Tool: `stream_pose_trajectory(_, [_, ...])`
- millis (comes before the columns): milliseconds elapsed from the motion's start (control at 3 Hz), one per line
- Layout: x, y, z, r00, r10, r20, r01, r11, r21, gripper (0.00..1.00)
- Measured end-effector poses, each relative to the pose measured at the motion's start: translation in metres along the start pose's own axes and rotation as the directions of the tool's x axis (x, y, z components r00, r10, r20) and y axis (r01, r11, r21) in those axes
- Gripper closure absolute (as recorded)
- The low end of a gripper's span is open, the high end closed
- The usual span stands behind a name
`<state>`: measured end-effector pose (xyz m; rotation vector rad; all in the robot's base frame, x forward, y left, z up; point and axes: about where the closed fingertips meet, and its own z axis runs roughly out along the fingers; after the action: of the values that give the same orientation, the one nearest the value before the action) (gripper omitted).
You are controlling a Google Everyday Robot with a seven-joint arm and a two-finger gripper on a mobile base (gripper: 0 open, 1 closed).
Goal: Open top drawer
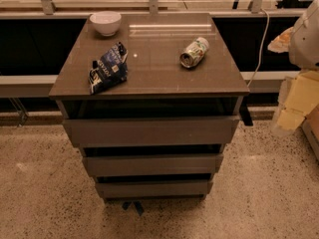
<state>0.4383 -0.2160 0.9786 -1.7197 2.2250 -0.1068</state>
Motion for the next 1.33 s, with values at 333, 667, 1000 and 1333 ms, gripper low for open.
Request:
stream_pose_trajectory(333, [0.000, 0.000, 0.000, 1.000, 0.000, 0.000, 0.000, 1.0000, 0.000, 0.00])
stream_pose_trajectory(667, [-0.010, -0.001, 0.019, 0.999, -0.025, -0.042, 0.028, 0.9981, 0.056, 0.00])
stream_pose_trajectory(1000, [-0.031, 0.008, 0.045, 0.990, -0.080, -0.118, 0.100, 0.9799, 0.173, 0.00])
stream_pose_trajectory(1333, [-0.031, 0.029, 0.105, 0.988, -0.096, -0.122, 0.117, 0.9778, 0.174, 0.00])
